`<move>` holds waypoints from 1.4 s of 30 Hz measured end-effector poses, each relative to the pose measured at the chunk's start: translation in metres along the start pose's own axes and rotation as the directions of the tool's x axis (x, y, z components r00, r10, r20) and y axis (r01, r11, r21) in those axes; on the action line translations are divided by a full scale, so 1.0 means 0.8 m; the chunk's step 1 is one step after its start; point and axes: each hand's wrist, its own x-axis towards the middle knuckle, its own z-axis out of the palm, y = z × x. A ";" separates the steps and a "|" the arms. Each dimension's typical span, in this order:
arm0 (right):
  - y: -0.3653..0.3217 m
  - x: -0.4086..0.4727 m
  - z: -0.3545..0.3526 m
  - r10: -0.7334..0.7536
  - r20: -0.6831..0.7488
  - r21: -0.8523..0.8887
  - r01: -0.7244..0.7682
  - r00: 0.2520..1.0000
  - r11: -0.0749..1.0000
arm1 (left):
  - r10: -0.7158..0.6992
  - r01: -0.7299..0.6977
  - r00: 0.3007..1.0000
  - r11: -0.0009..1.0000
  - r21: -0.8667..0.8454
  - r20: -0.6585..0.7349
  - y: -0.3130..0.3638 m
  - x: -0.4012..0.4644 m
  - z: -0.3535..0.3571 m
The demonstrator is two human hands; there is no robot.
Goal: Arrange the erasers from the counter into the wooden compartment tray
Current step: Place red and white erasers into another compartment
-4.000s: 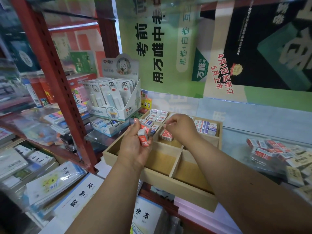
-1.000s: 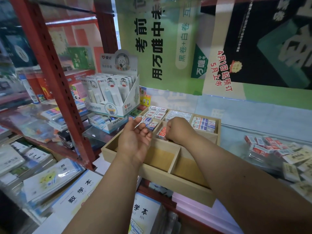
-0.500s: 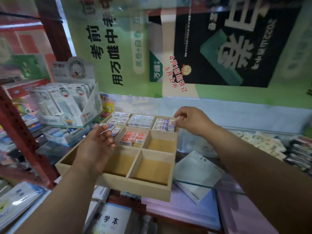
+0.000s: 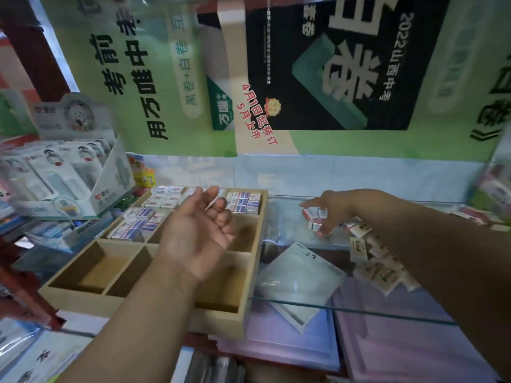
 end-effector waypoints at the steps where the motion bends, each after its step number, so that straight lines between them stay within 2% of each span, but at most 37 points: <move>1: -0.002 0.002 0.001 -0.032 -0.005 -0.005 0.032 0.999 0.999 | -0.020 0.020 1.000 1.000 -0.018 0.009 -0.005 0.001 0.006; 7: -0.009 0.000 0.003 -0.147 -0.014 -0.010 0.147 0.989 0.989 | -0.107 0.108 0.994 0.992 -0.071 0.015 -0.030 0.005 0.020; 19: -0.035 0.004 0.002 -0.193 0.034 0.082 0.190 0.981 0.978 | -0.178 0.173 0.982 0.982 -0.076 -0.059 -0.042 0.008 0.020; 24: -0.025 -0.003 -0.002 -0.174 0.023 0.277 0.161 0.984 0.947 | -0.207 0.206 0.971 0.978 -0.017 -0.124 -0.048 0.013 0.031; 28: -0.020 -0.022 -0.019 -0.217 0.019 0.590 0.165 0.976 0.791 | -0.259 0.269 0.953 0.962 0.049 -0.160 -0.061 0.023 0.047; 31: -0.033 -0.041 -0.043 -0.294 -0.024 0.674 0.233 0.955 0.701 | -0.331 0.340 0.927 0.940 0.021 -0.177 -0.076 0.036 0.055; 34: -0.065 -0.064 -0.062 -0.420 -0.050 0.614 0.360 0.906 0.703 | -0.426 0.415 0.900 0.902 -0.122 -0.091 -0.085 0.040 0.061; 37: -0.099 -0.082 -0.071 -0.468 -0.063 0.388 0.453 0.882 0.803 | -0.397 0.396 0.916 0.880 -0.262 0.052 -0.084 0.032 0.069; 39: -0.110 -0.087 -0.075 -0.454 -0.064 0.254 0.455 0.889 0.854 | -0.374 0.369 0.926 0.873 -0.319 0.046 -0.082 0.026 0.073; 42: -0.104 -0.094 -0.086 -0.418 -0.067 0.269 0.420 0.906 0.867 | -0.373 0.338 0.928 0.863 -0.376 -0.022 -0.083 0.026 0.066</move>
